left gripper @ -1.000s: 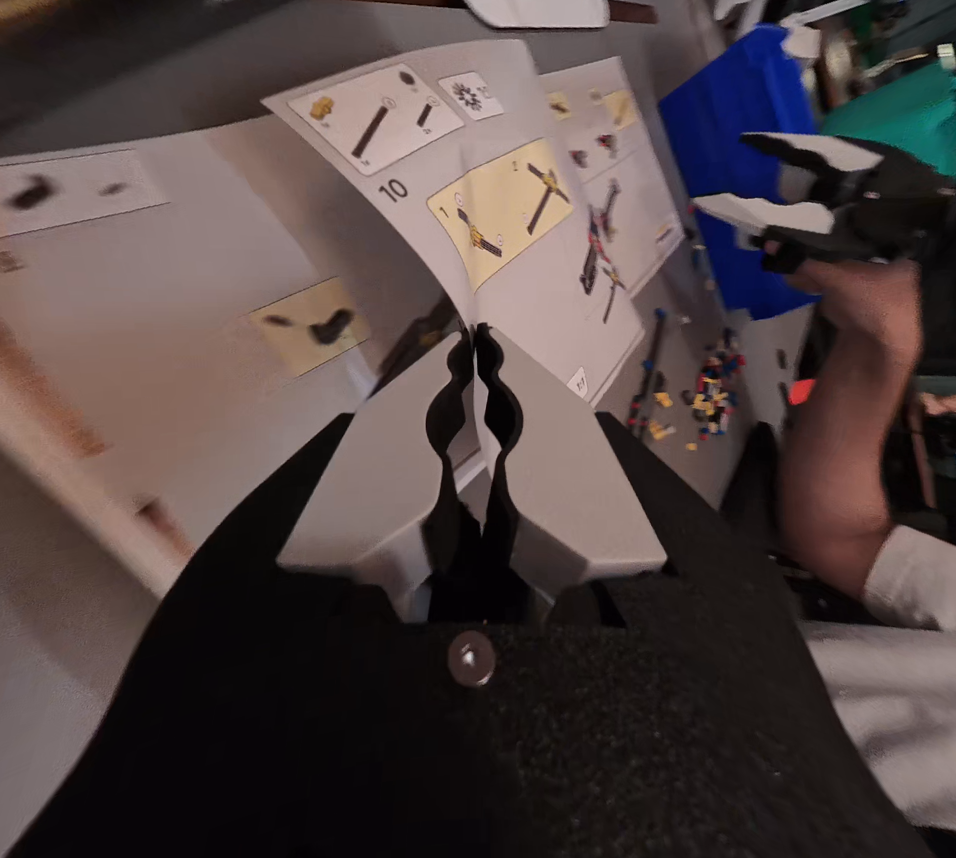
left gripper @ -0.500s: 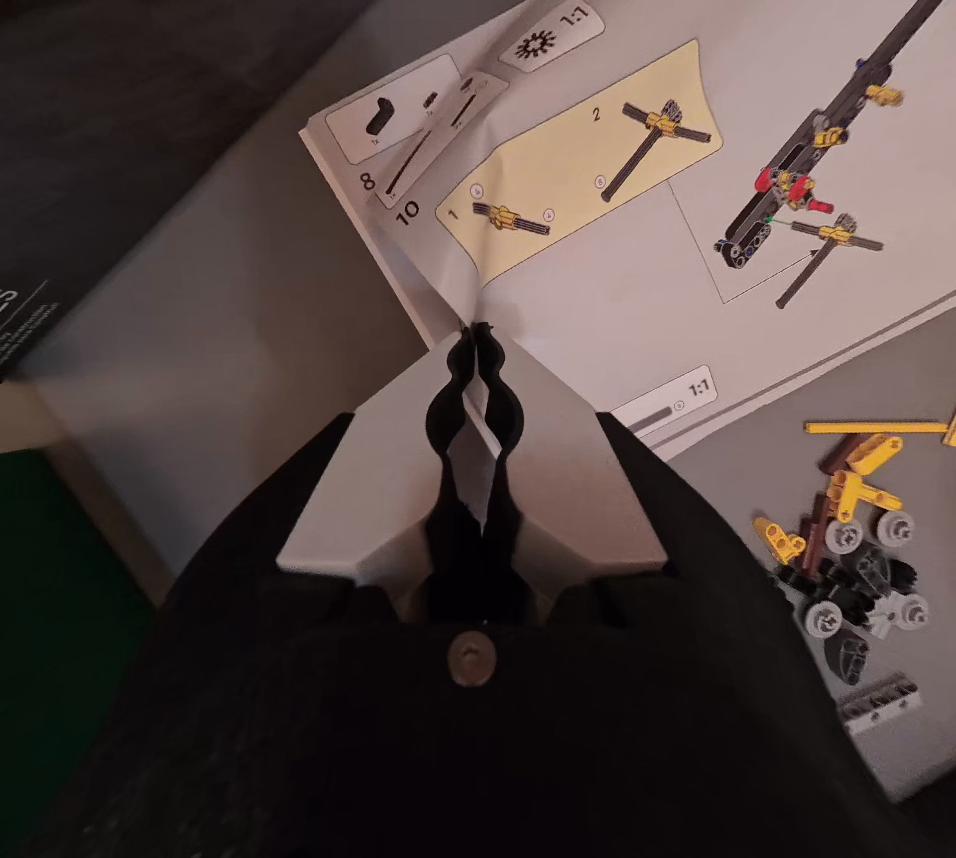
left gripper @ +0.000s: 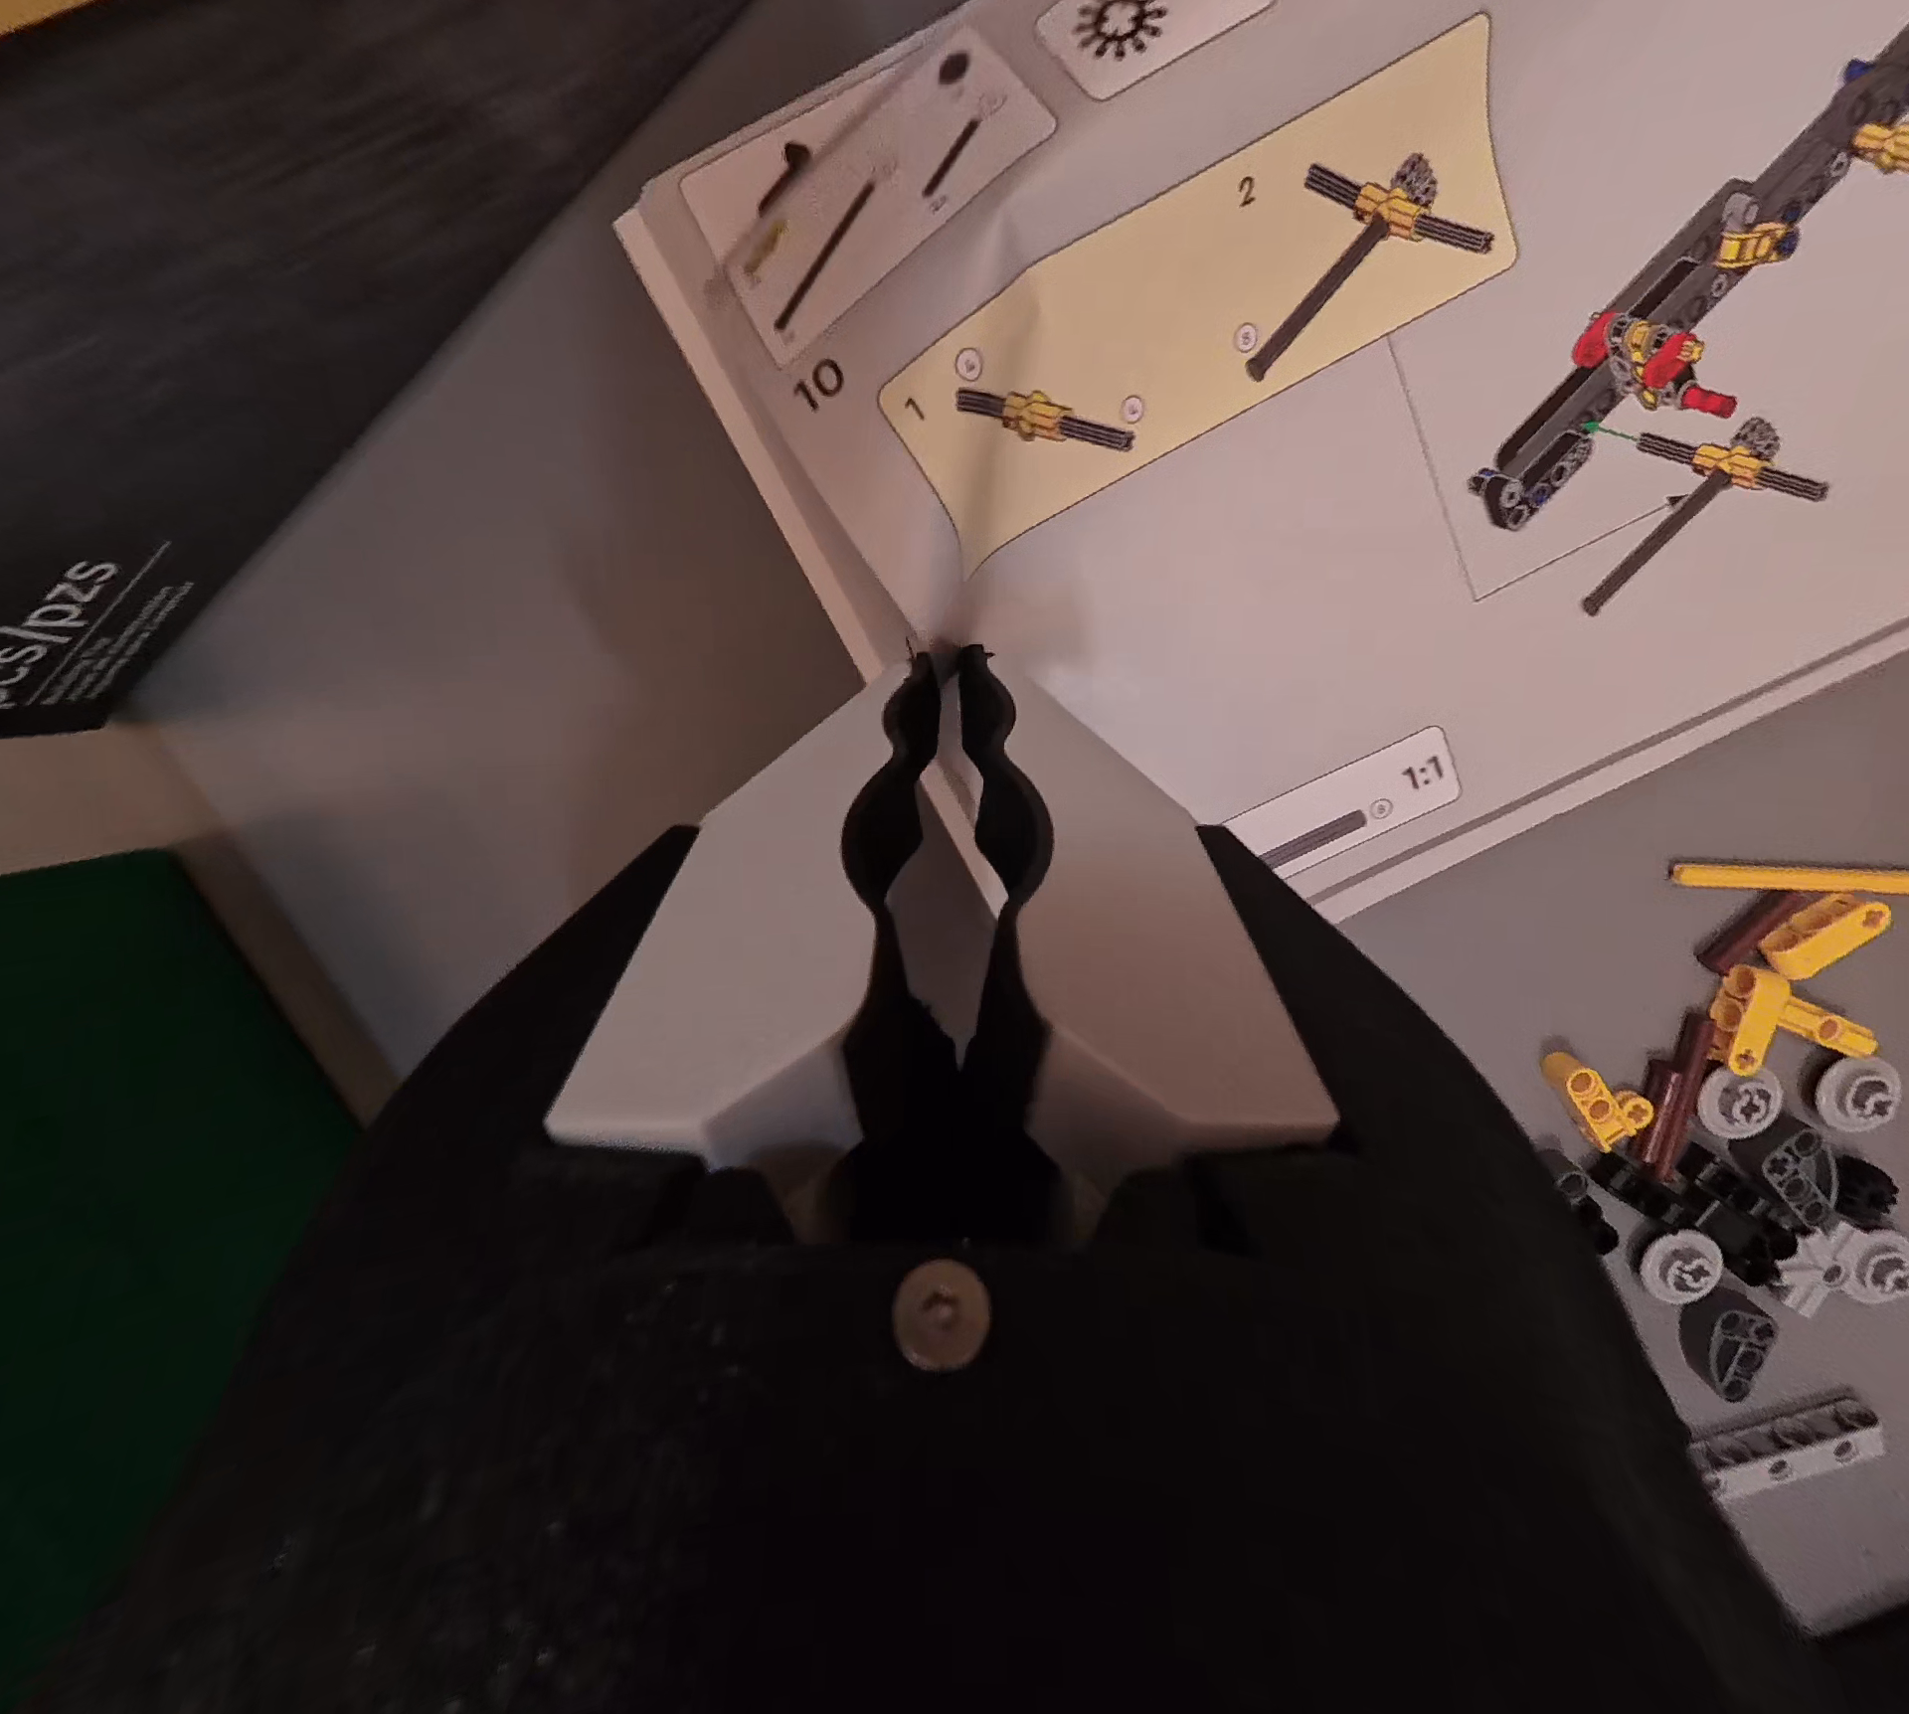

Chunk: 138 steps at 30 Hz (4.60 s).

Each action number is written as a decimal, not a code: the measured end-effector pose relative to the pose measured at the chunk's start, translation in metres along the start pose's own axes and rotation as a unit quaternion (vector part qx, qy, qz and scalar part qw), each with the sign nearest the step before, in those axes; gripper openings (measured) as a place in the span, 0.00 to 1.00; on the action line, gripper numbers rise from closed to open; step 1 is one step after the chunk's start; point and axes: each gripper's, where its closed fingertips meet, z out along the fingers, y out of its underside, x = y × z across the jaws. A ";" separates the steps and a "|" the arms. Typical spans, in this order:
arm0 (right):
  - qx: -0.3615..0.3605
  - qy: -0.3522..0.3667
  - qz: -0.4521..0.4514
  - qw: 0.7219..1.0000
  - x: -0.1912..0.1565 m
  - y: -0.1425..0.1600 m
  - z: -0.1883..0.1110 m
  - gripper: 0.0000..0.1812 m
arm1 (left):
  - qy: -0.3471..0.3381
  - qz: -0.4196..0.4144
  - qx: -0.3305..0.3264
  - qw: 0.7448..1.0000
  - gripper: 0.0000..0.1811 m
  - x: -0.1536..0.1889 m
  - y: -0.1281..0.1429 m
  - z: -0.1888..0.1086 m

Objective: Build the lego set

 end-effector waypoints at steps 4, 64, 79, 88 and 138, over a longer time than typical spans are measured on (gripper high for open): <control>-0.003 0.005 -0.005 1.000 -0.002 0.003 0.006 0.00 | -0.179 0.046 0.017 0.983 0.16 -0.023 -0.014 -0.041; 0.187 0.109 0.128 0.968 -0.005 -0.003 -0.074 0.17 | -0.025 -0.117 0.411 0.904 0.10 0.081 0.013 -0.096; 0.198 0.027 0.190 0.961 -0.017 -0.006 -0.064 0.19 | -0.008 -0.042 0.245 0.969 0.14 0.043 0.005 -0.067; 0.197 0.031 0.181 0.963 -0.020 -0.006 -0.060 0.21 | 0.001 -0.019 0.260 0.965 0.14 0.034 0.017 -0.089; 0.017 -0.136 -0.004 0.991 -0.147 0.012 -0.094 0.03 | 0.011 -0.030 0.291 0.956 0.12 0.033 0.008 -0.084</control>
